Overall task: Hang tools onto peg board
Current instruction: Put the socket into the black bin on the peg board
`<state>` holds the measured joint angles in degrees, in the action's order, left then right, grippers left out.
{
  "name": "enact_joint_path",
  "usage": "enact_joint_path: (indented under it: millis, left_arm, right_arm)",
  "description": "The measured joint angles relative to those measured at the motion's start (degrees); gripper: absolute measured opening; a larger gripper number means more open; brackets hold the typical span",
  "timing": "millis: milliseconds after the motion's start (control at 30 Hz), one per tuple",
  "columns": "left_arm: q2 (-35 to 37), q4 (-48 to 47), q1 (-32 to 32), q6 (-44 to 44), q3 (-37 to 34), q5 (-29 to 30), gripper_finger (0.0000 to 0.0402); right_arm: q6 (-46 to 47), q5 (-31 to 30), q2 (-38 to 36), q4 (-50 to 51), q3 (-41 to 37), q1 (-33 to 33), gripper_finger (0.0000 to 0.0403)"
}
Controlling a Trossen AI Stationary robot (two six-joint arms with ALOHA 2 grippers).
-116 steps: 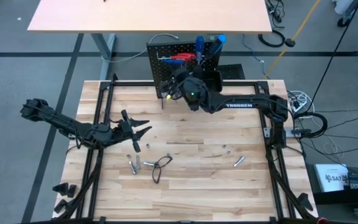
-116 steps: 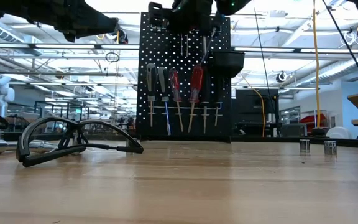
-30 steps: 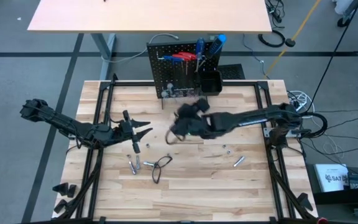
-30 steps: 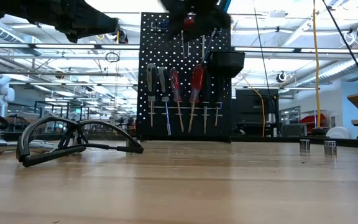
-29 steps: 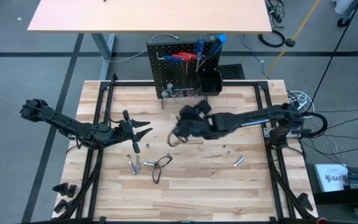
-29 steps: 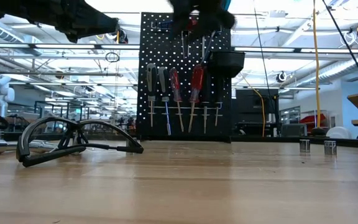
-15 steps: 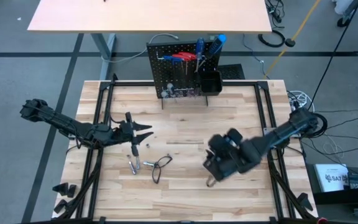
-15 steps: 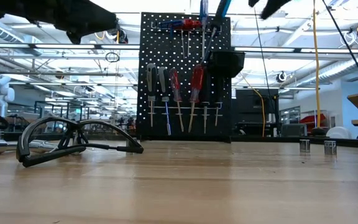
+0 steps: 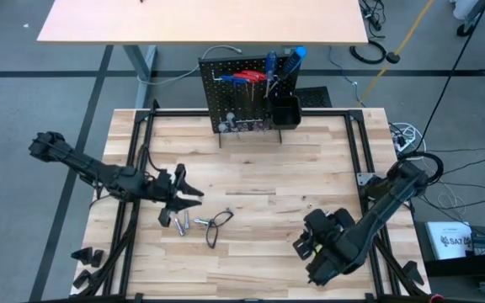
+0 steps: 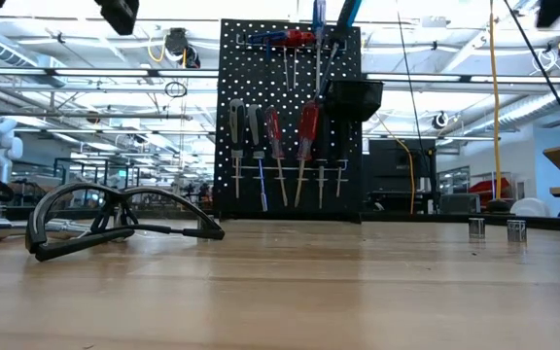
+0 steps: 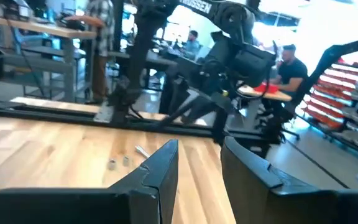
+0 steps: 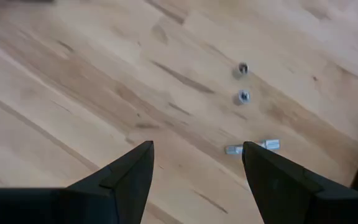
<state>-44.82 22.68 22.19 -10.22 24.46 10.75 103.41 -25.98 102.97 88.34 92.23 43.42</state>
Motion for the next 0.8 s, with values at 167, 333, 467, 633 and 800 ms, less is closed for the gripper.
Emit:
enact_joint_path:
  millis: [167,333,467,633,800]
  left_arm:
    - [-0.04,-8.52,3.89,-3.11,-0.01,5.59,0.0123]
    - [-0.04,-15.00,9.25,-6.08,-0.01,18.20,0.0123]
    - [0.02,-15.88,11.38,-5.51,-0.01,24.65,0.0123]
    - [0.02,-16.43,11.70,-5.64,-0.03,25.26,0.0123]
    - [-0.81,-16.48,11.70,-5.97,-0.05,17.98,0.0123]
  right_arm:
    - [-1.08,0.83,2.74,-2.79,-0.02,0.54,0.0238]
    - [-9.42,3.58,3.05,-6.78,-0.02,-1.92,0.0238]
    - [-19.99,6.97,3.05,-8.58,-0.02,-6.26,0.0238]
    - [-39.08,8.00,3.05,-22.52,-0.02,-11.26,0.0238]
    - [-59.33,6.70,3.40,-41.14,0.00,-13.46,0.0238]
